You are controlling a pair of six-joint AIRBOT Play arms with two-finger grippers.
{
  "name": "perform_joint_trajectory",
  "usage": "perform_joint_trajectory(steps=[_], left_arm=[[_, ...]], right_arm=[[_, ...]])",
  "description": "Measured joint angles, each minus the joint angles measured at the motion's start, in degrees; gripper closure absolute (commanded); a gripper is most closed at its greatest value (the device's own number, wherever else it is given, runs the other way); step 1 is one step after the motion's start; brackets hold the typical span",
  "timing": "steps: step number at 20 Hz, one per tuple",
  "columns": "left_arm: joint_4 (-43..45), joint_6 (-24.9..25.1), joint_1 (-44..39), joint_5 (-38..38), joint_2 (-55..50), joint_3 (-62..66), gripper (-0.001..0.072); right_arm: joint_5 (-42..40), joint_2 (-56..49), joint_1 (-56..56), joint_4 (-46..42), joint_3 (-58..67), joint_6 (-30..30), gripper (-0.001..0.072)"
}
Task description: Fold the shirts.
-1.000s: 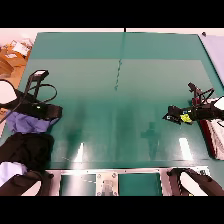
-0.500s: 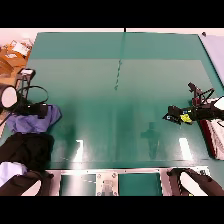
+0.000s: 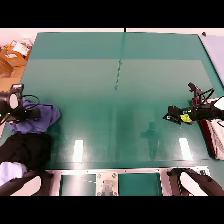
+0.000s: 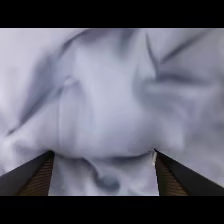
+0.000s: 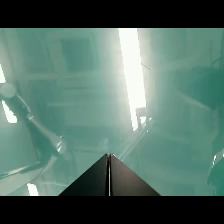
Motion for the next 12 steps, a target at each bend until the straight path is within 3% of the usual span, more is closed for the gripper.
perform_joint_trajectory(steps=[1,2,7,12], left_arm=[[-0.9,-0.1,0.4,1.2,-1.9,-0.1,0.0521],[-1.8,0.0,0.8,2.2,-3.5,-0.1,0.0688],[-4.2,2.1,1.6,-0.4,-5.8,5.9,0.069],[-9.1,6.7,-1.5,-8.8,0.0,22.4,0.069]], right_arm=[[0.0,0.0,0.0,0.0,0.0,0.0,0.0694],[-0.1,0.0,0.0,0.0,0.0,0.0,0.0695],[-0.1,0.0,0.0,0.0,0.0,0.0,0.0694],[-0.1,-0.1,0.0,0.3,0.0,0.0,0.0694]])
